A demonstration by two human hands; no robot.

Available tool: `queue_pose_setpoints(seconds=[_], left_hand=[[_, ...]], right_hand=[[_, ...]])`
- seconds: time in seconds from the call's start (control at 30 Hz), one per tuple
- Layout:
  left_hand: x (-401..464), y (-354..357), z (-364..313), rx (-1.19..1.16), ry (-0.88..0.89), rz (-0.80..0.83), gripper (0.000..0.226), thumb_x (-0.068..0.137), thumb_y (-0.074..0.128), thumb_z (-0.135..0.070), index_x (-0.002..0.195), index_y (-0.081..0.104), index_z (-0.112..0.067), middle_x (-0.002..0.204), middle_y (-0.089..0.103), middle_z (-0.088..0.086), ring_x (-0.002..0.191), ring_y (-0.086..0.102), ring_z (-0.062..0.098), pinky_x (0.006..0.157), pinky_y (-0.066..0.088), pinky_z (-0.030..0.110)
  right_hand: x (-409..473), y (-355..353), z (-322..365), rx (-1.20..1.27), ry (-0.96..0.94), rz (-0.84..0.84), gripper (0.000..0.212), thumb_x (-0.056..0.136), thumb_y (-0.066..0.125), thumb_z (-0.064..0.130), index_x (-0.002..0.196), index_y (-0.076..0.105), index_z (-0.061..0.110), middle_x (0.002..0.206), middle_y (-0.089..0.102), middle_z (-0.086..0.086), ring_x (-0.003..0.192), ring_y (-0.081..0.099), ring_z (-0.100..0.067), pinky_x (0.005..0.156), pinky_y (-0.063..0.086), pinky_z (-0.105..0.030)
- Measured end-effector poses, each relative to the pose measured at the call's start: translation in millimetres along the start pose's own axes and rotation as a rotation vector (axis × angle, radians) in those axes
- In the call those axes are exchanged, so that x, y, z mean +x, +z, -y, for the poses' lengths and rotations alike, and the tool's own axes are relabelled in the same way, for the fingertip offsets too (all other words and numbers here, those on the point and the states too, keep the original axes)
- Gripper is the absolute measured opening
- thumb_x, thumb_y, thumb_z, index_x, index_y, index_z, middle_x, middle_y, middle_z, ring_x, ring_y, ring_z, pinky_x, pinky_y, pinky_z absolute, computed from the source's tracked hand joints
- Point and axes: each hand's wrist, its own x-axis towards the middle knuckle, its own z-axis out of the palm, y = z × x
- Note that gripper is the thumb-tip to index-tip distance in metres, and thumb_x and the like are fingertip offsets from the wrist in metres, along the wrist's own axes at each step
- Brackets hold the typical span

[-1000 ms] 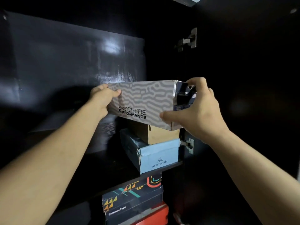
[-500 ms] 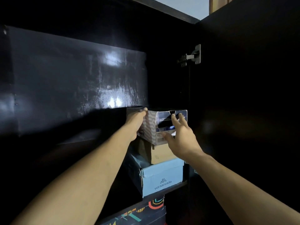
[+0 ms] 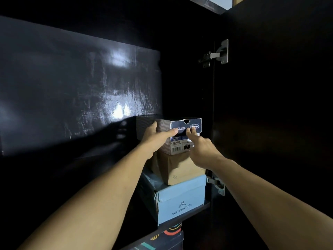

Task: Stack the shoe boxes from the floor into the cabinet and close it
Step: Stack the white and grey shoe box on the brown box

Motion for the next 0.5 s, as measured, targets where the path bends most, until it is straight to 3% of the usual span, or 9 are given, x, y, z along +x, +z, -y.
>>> queue_pose_setpoints(seconds=[0.13,0.4,0.5], left_hand=[[0.1,-2.3,-0.3,0.027,0.084,0.007,0.096,0.075,0.079,-0.039,0.151,0.021,-0.036,0.157,0.029,-0.002,0.142,0.03,0.017,0.103,0.029,0.025],[0.8,3.3,-3.3,0.048,0.04,0.076,0.094,0.081,0.073,-0.042,0.152,0.012,-0.038,0.158,0.025,0.0,0.143,0.029,0.022,0.112,0.028,0.035],[0.2,6.7,-4.1,0.1,0.025,0.062,0.09,0.082,0.071,-0.045,0.151,0.014,-0.039,0.158,0.025,0.0,0.142,0.032,0.022,0.112,0.029,0.036]], right_hand=[[0.7,4.6,-2.5,0.031,0.01,-0.01,0.074,0.086,0.034,-0.003,0.152,0.016,0.023,0.161,0.008,0.003,0.141,0.029,-0.028,0.11,0.035,-0.039],[-11.7,-10.4,-3.3,0.039,0.04,0.034,0.075,0.089,0.039,-0.003,0.153,0.012,0.027,0.161,0.008,0.005,0.144,0.026,-0.025,0.113,0.032,-0.036],[-26.1,-25.4,-16.0,0.078,0.083,-0.001,0.068,0.09,0.042,0.002,0.15,0.023,0.026,0.156,0.029,-0.004,0.124,0.05,-0.025,0.094,0.046,-0.031]])
